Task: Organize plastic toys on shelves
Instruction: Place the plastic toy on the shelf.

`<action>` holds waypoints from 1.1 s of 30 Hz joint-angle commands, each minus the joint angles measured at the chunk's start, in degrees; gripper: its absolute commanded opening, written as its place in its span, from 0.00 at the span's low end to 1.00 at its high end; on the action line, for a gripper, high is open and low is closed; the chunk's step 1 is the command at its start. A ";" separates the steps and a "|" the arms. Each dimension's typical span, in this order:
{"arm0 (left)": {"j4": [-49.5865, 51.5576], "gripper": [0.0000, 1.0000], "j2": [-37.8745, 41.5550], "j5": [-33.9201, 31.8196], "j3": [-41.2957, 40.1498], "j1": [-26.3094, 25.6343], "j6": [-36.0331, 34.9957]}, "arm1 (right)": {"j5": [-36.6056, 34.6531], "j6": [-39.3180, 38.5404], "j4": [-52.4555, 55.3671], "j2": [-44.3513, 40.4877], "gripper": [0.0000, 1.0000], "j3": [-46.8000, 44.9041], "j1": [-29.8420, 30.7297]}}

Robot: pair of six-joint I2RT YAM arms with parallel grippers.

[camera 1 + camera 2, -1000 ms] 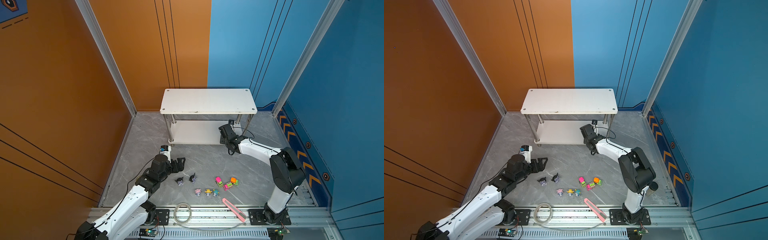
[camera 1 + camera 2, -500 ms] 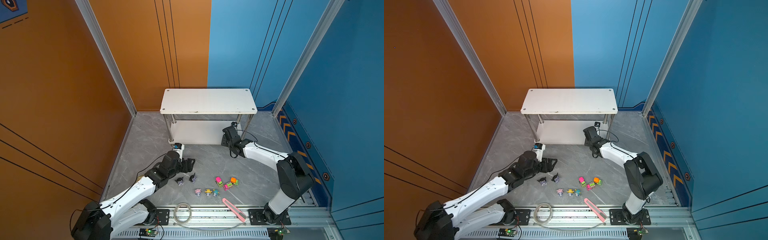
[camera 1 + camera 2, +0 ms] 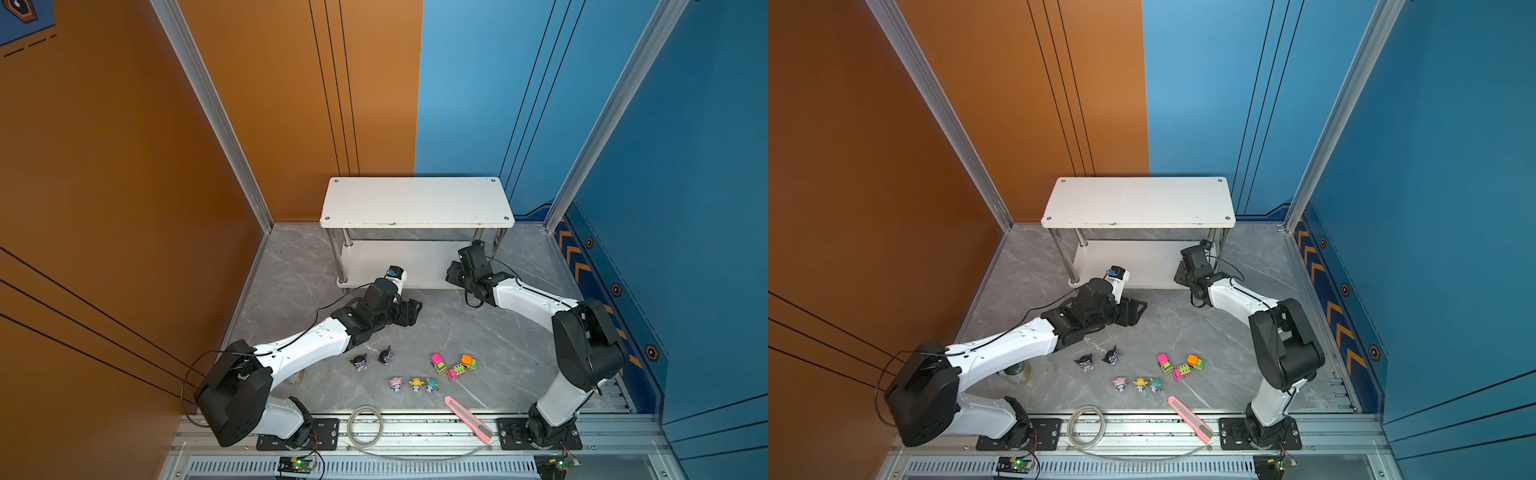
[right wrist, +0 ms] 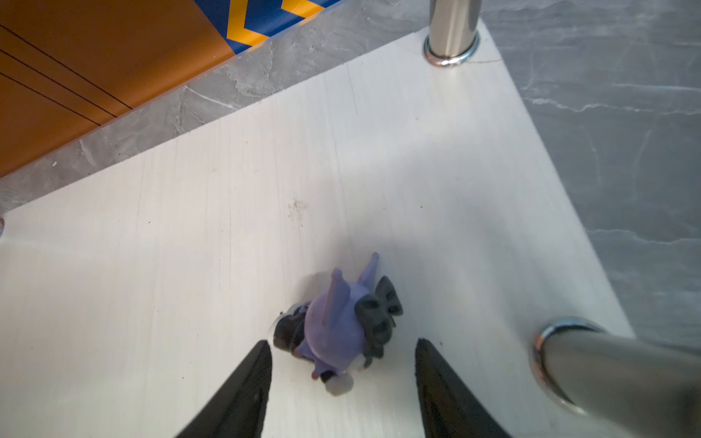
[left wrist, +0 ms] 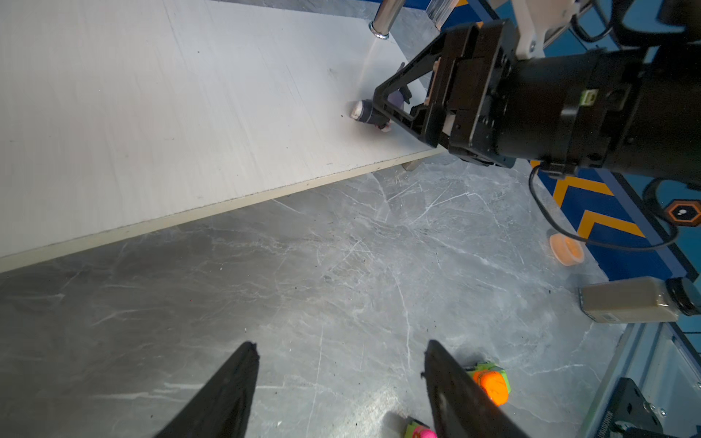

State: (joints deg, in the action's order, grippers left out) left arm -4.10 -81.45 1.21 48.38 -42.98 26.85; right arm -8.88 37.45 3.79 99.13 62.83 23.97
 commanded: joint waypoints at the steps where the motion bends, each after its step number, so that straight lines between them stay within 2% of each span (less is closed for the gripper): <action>1: -1.70 0.72 -2.62 1.78 3.23 -0.51 -0.96 | 0.90 1.56 -1.49 1.35 0.66 2.02 -0.49; 7: -2.18 0.72 -6.34 3.86 5.41 -0.44 -0.74 | 1.26 2.49 -3.05 3.61 0.68 3.18 -1.11; 13: -2.93 0.72 -6.74 3.87 5.01 -0.40 -1.01 | 2.38 3.50 -5.23 4.94 0.68 3.22 -1.70; 33: -2.76 0.72 -6.68 3.97 4.69 -0.35 -0.92 | 3.67 3.87 -10.97 3.91 0.46 -1.36 -1.81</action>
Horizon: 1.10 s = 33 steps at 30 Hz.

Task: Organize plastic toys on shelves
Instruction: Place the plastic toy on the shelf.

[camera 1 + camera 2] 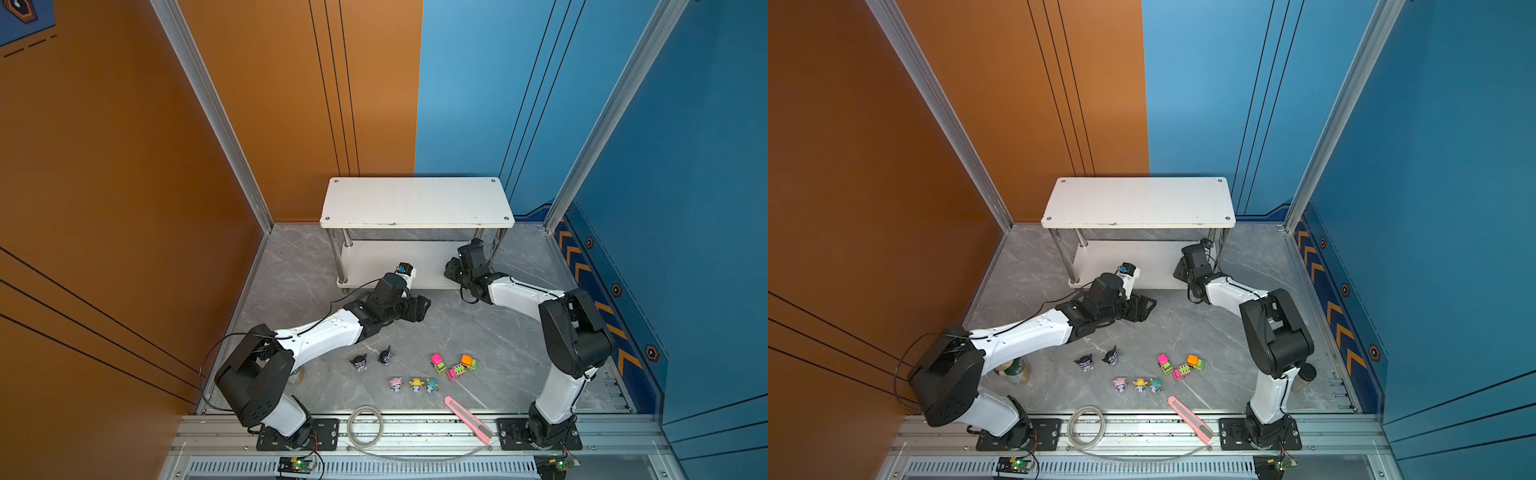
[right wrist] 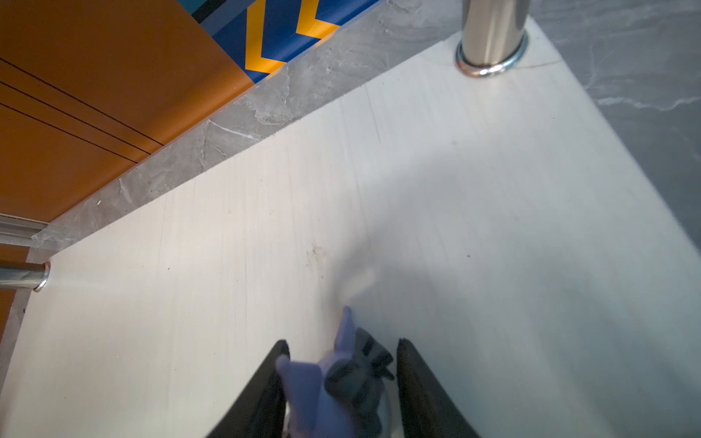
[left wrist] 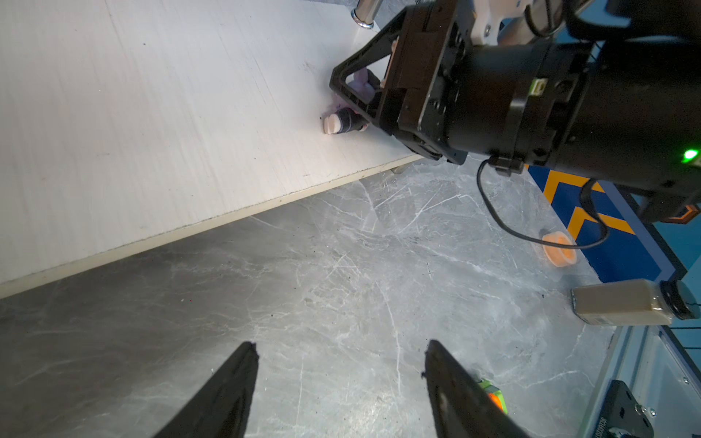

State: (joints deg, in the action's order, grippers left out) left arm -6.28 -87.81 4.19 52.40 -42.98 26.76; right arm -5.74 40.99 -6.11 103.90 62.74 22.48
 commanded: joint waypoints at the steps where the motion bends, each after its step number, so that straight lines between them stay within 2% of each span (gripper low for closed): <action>1: -0.56 0.72 -0.24 1.05 0.51 -0.33 -0.84 | 0.46 0.37 -1.01 -0.97 0.45 -1.49 -0.33; 5: -0.55 0.72 0.25 0.83 0.14 -0.32 -0.92 | 0.12 0.36 -1.01 -1.28 0.43 -2.05 -0.21; 9: -0.57 0.72 0.64 0.66 -0.06 -0.30 -1.01 | -0.13 0.04 -1.01 -1.56 0.34 -2.14 -0.16; 12: -0.52 0.72 0.72 0.58 -0.27 -0.31 -1.10 | -0.41 -0.61 -1.08 -1.50 0.31 -1.98 -0.16; 18: -0.63 0.72 0.72 0.47 -0.37 -0.31 -1.10 | -1.29 -4.71 -4.62 -1.18 0.27 -1.72 0.77; 26: -1.28 0.72 0.62 0.30 -0.97 -0.26 -1.10 | -6.92 -15.46 -18.85 2.00 0.25 -4.19 6.11; 30: -1.46 0.72 0.79 0.25 -1.42 -0.07 -1.19 | -8.43 -14.58 -25.59 3.87 0.26 -6.04 7.18; 33: -2.08 0.72 0.97 0.12 -2.11 0.09 -1.10 | -8.96 -12.84 -31.58 5.07 0.30 -7.98 7.31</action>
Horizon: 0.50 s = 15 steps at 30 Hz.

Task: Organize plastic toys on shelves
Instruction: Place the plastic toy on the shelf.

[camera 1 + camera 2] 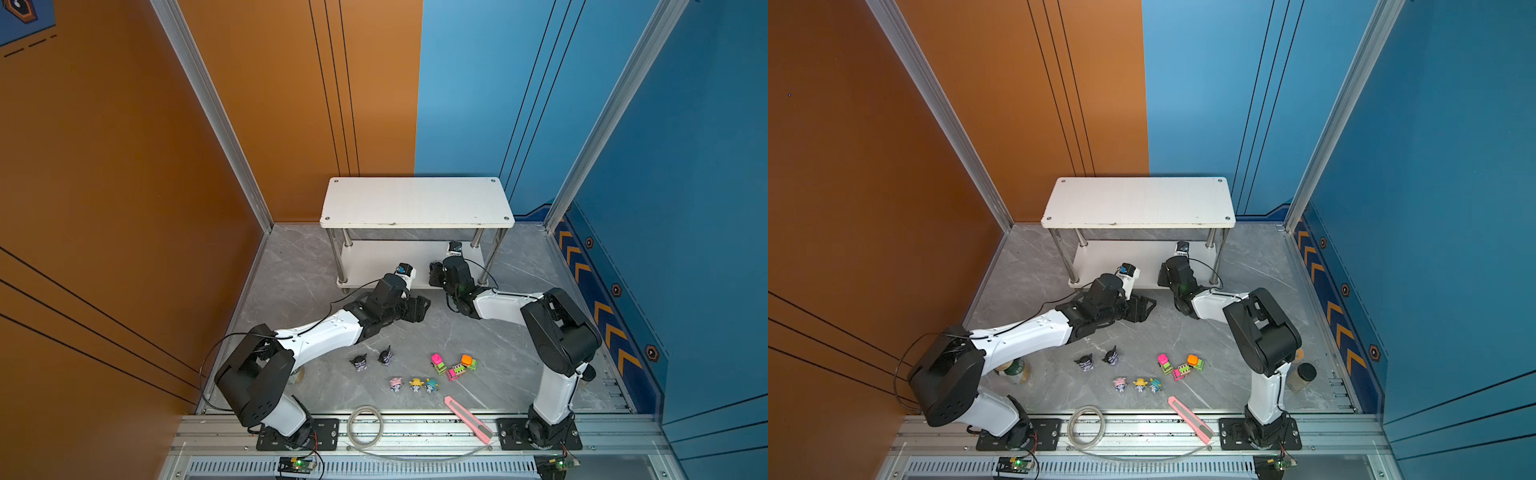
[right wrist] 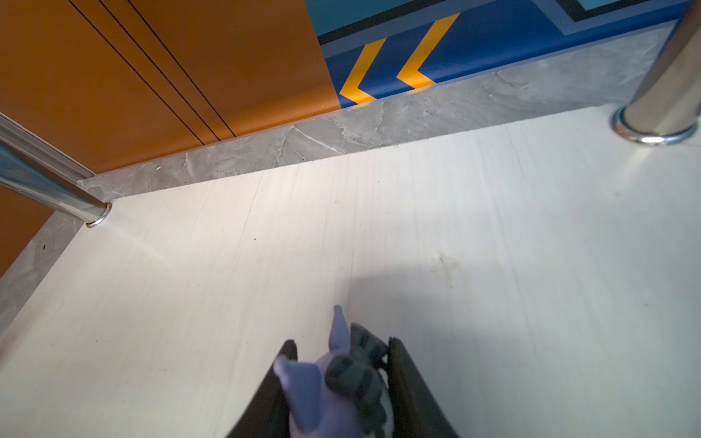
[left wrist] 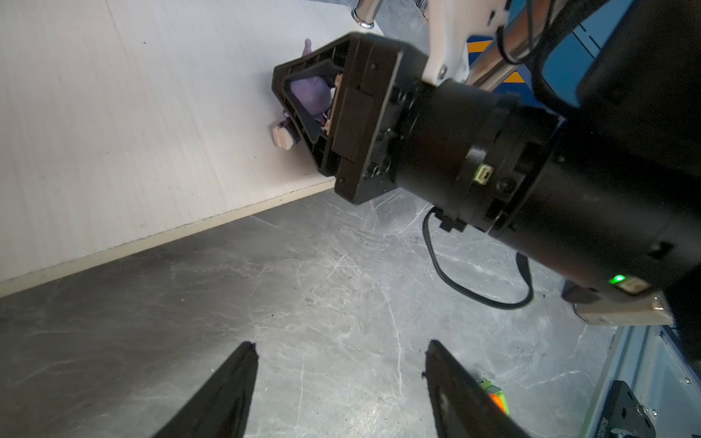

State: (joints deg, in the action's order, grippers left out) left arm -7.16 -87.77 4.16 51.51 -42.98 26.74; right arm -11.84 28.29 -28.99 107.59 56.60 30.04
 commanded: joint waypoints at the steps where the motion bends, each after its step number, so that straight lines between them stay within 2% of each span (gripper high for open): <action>1: -1.56 0.72 1.03 0.11 -1.44 0.17 -1.02 | -2.86 0.54 -10.66 1.95 0.31 -2.36 -0.25; 11: -2.25 0.72 1.12 -0.01 -2.10 0.78 -0.64 | -3.98 5.15 -24.86 6.83 0.34 -6.10 0.53; 15: -2.40 0.72 0.93 0.10 -2.22 0.89 -0.48 | -4.80 5.18 -26.68 6.93 0.43 -7.65 0.87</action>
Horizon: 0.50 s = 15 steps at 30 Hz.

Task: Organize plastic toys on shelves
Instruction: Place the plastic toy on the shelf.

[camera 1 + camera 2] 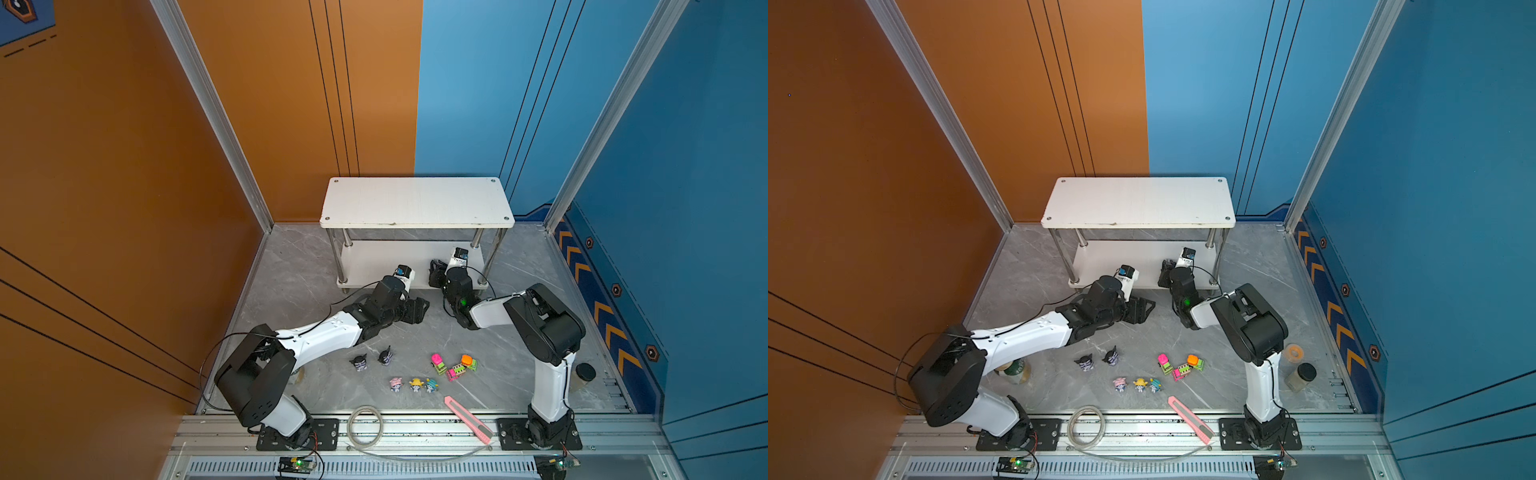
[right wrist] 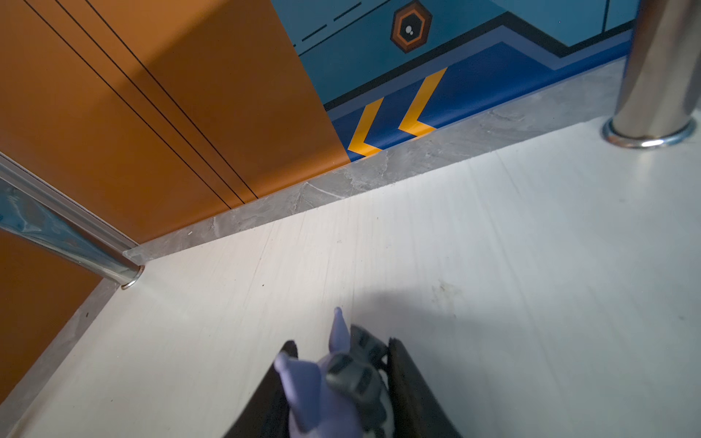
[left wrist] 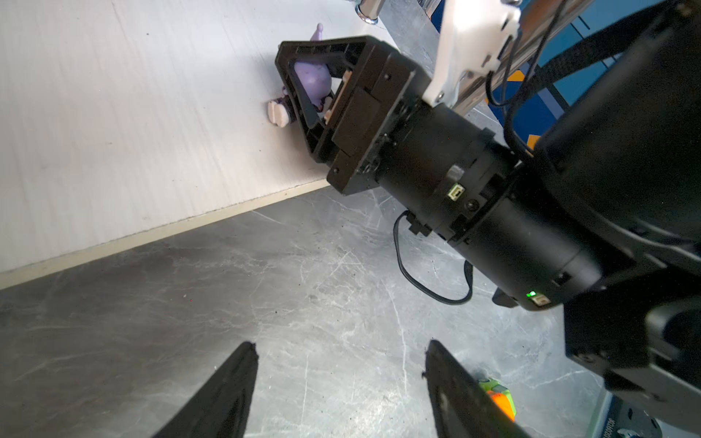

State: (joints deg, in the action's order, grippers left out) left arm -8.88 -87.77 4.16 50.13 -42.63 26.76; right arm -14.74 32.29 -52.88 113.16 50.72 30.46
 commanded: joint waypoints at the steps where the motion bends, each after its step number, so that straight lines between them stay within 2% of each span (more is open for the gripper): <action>1: -0.68 0.72 0.84 0.09 -0.82 0.62 -0.48 | -2.00 1.27 -3.13 1.38 0.44 -2.14 0.48; 11: -0.78 0.73 1.01 0.24 -0.93 0.63 -0.12 | -2.26 1.89 -5.19 0.72 0.56 -5.46 1.09; 15: -0.65 0.73 1.54 0.15 -0.91 0.73 -0.14 | -2.38 2.46 -4.94 -0.63 0.58 -6.83 1.28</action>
State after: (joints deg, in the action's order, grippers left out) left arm -9.30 -87.74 4.16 49.89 -42.37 26.79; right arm -15.55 33.28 -61.25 112.68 46.28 31.35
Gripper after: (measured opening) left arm 0.727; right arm 0.572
